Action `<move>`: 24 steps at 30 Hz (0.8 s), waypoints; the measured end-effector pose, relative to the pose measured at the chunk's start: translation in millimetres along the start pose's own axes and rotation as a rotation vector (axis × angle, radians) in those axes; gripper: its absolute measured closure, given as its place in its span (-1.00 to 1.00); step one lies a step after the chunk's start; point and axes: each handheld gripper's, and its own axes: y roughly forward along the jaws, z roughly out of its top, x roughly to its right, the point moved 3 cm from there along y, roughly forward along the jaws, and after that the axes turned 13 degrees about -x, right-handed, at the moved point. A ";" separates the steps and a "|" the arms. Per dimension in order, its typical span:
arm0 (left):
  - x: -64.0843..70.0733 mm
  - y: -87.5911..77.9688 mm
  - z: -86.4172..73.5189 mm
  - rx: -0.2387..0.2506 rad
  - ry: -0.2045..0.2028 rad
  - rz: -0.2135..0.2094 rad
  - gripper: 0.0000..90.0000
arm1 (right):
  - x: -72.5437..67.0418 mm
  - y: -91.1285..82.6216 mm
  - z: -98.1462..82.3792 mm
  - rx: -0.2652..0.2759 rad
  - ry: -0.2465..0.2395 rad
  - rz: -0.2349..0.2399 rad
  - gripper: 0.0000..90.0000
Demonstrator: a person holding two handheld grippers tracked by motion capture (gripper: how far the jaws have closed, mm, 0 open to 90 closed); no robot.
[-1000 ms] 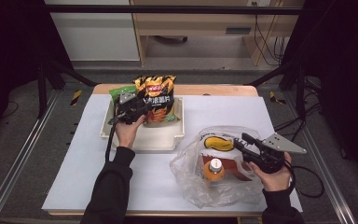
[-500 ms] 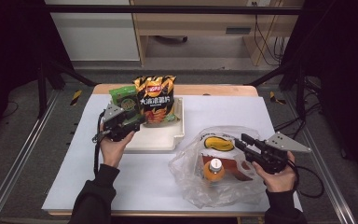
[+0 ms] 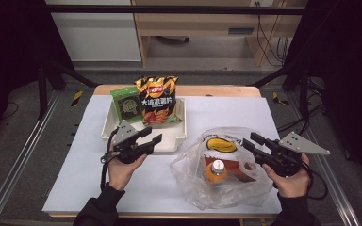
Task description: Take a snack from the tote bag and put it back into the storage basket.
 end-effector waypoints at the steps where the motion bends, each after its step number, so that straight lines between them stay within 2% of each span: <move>1: 5.2 1.4 0.8 -0.005 0.009 -0.010 0.11 | -0.9 0.5 -0.7 -0.014 0.002 0.013 0.50; 5: 26.9 6.3 5.9 -0.010 0.048 -0.043 0.22 | -2.7 10.1 -10.8 -0.075 0.001 0.036 0.79; 9: 48.2 12.8 15.8 -0.013 0.098 -0.074 0.30 | -4.0 23.4 -25.9 -0.145 0.028 0.046 1.00; 13: 69.9 23.5 26.3 -0.017 0.135 -0.118 0.44 | -3.0 32.0 -38.9 -0.203 0.035 0.028 1.00; 17: 89.0 42.7 28.9 -0.045 0.176 -0.143 0.43 | -0.1 35.3 -50.6 -0.239 0.038 0.018 0.98; 20: 97.1 58.8 26.0 -0.079 0.194 -0.175 0.42 | 1.5 35.7 -59.1 -0.262 0.035 0.007 0.89; 24: 100.3 79.8 18.2 -0.137 0.211 -0.196 0.44 | 4.3 34.4 -64.1 -0.280 0.025 -0.009 0.88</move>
